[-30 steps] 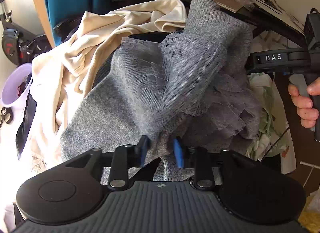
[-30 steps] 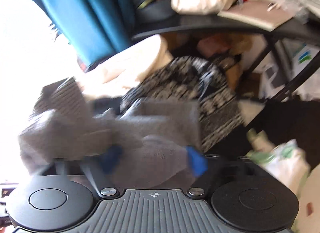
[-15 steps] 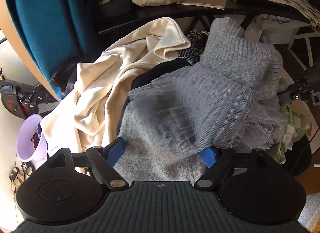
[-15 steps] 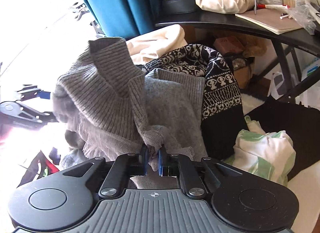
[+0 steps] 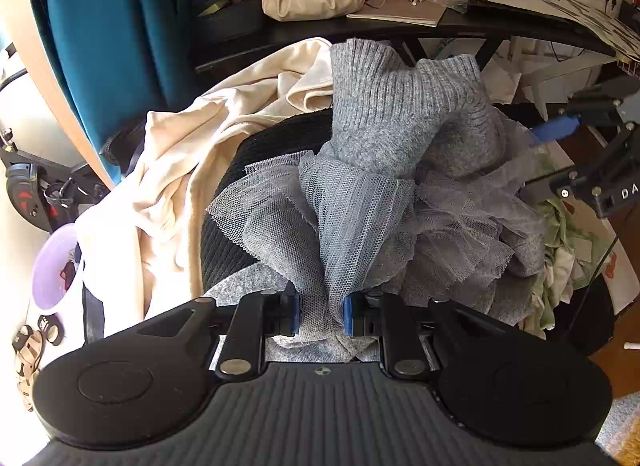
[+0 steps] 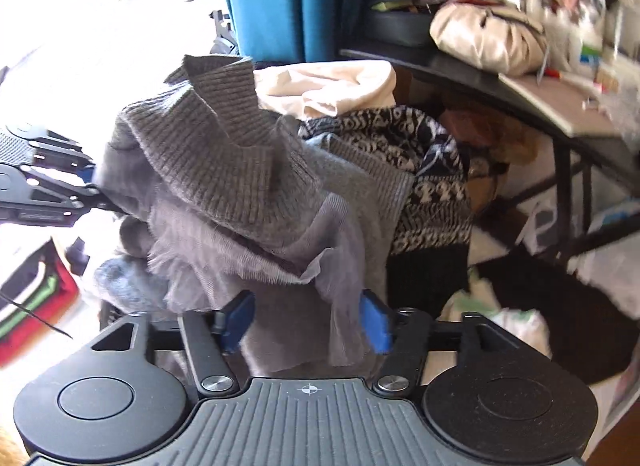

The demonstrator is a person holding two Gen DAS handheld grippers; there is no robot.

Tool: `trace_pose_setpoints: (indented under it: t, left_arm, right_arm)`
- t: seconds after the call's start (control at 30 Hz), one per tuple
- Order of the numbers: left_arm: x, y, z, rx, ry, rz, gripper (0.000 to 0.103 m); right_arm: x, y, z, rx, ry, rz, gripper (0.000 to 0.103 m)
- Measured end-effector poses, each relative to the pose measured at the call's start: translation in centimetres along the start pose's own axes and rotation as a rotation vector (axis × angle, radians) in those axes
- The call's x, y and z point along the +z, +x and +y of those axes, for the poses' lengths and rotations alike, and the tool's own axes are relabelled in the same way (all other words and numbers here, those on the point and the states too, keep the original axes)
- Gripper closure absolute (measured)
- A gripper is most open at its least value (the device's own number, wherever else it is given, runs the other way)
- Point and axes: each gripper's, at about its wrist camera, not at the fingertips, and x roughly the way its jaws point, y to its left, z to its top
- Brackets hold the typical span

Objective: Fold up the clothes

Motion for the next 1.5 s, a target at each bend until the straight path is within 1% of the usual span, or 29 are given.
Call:
trace_pose_setpoints:
  t: [0.03,0.07,0.13,0.2,0.23,0.33,0.4,0.47,0.5,0.57,0.6,0.63,0.67,0.7,0.73,0.77,0.8,0.87,0.9,0.97,1.1,1.23,1.27,1.33,1.37,1.4,1.5]
  left_arm:
    - [-0.2,-0.2,-0.1,0.009,-0.005,-0.006,0.084]
    - [-0.4,-0.5,-0.1,0.017,-0.01,-0.013,0.084]
    - [-0.9,-0.9,-0.2,0.026,-0.026,-0.017,0.084]
    - [-1.4,-1.4,-0.1,0.037,-0.041,-0.019,0.084]
    - [-1.7,-1.6,0.0,0.04,-0.052,-0.016,0.084]
    - [-2.4,-1.8,0.3,0.043,-0.085,-0.001,0.084]
    - [-2.9,-2.0,0.5,0.045,-0.105,0.011,0.084]
    - [-3.2,-2.1,0.7,0.044,-0.119,0.024,0.083]
    - [-3.3,-2.1,0.7,0.043,-0.123,0.031,0.08]
    - [-3.5,-2.0,0.6,0.052,-0.112,0.041,0.073]
    - [-3.4,-2.0,0.4,0.065,-0.097,0.046,0.067]
    - [-3.4,-1.9,0.2,0.081,-0.07,0.049,0.065]
    - [-3.4,-1.8,0.0,0.097,-0.044,0.051,0.062]
    - [-3.3,-1.7,-0.2,0.116,-0.016,0.053,0.052]
    - [-3.2,-1.6,-0.4,0.135,0.011,0.055,0.04]
    - [-3.1,-1.7,-0.6,0.142,0.03,0.047,0.038]
    - [-3.0,-1.8,-0.7,0.149,0.049,0.038,0.037]
    - [-2.7,-1.7,-0.5,0.155,0.058,0.037,0.035]
    - [-2.4,-1.5,-0.4,0.158,0.057,0.037,0.034]
    - [-1.9,-1.1,-0.2,0.164,0.053,0.037,0.034]
    - [-0.8,0.5,-0.6,0.166,0.084,0.054,0.032]
    - [-0.6,2.2,-1.2,0.193,0.101,0.075,0.033]
    - [-0.7,2.3,-1.4,0.194,0.103,0.073,0.036]
    - [-1.2,2.0,-1.8,0.176,0.099,0.062,0.071]
    - [-1.4,1.8,-2.0,0.163,0.093,0.057,0.075]
    - [-1.7,1.6,-2.1,0.151,0.088,0.052,0.079]
    - [-2.3,0.3,-2.4,0.13,0.065,0.036,0.081]
  right_arm:
    - [0.3,0.0,0.0,-0.007,-0.029,-0.016,0.032]
    - [0.7,0.1,0.0,-0.007,-0.058,-0.03,0.024]
    - [1.4,0.4,0.2,-0.005,-0.118,-0.048,0.015]
    - [2.0,1.2,0.4,0.009,-0.169,-0.047,0.012]
    - [2.2,1.7,0.6,0.019,-0.191,-0.039,0.008]
    - [2.8,3.1,1.0,0.052,-0.258,-0.017,0.007]
    - [2.9,4.0,1.3,0.089,-0.275,0.013,0.015]
    - [2.7,4.5,1.6,0.135,-0.267,0.051,0.038]
    - [2.6,4.7,1.8,0.152,-0.26,0.066,0.042]
    - [2.5,4.5,2.2,0.149,-0.244,0.066,0.054]
    - [2.5,4.3,2.2,0.15,-0.234,0.065,0.057]
    - [2.5,4.2,2.3,0.151,-0.224,0.065,0.065]
    - [2.5,3.9,2.2,0.151,-0.209,0.064,0.068]
    - [2.5,3.6,2.1,0.145,-0.198,0.059,0.07]
    - [2.5,3.3,2.0,0.138,-0.19,0.052,0.075]
    - [2.5,3.0,1.9,0.133,-0.183,0.046,0.079]
    - [2.5,2.8,1.7,0.13,-0.176,0.041,0.08]
    - [2.3,2.2,1.4,0.127,-0.162,0.036,0.085]
    - [2.2,1.9,1.2,0.125,-0.155,0.035,0.086]
    - [2.0,1.6,0.9,0.122,-0.143,0.035,0.09]
    - [1.4,1.4,0.6,0.117,-0.114,0.037,0.093]
    - [0.9,1.6,0.7,0.11,-0.088,0.041,0.092]
    - [0.9,1.7,0.8,0.107,-0.086,0.04,0.09]
    - [0.7,1.9,0.9,0.1,-0.081,0.037,0.082]
    - [0.7,2.0,1.0,0.097,-0.079,0.036,0.079]
    - [0.6,2.1,1.0,0.094,-0.077,0.035,0.078]
    - [0.3,2.4,1.2,0.094,-0.067,0.036,0.077]
